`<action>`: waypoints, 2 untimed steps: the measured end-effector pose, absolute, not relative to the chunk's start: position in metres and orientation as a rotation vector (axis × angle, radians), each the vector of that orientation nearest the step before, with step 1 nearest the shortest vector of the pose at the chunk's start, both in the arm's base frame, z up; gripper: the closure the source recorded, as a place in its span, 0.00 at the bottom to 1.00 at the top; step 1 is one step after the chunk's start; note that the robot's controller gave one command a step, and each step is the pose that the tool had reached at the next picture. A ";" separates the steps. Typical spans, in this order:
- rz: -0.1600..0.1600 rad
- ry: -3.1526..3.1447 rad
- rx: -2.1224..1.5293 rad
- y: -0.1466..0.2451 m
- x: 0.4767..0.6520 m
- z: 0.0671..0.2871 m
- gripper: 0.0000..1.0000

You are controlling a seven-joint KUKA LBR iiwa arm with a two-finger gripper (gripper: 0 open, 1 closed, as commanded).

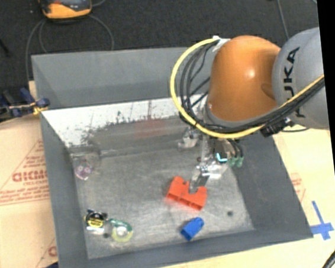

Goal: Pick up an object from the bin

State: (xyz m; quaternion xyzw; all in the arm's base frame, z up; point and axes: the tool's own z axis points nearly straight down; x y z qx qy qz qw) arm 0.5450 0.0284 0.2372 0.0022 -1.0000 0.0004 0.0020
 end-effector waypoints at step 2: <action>-0.004 -3.133 -0.292 -0.016 0.548 0.101 0.00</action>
Offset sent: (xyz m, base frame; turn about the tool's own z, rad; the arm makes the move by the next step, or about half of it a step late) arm -0.0043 -0.0680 -0.1672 0.1103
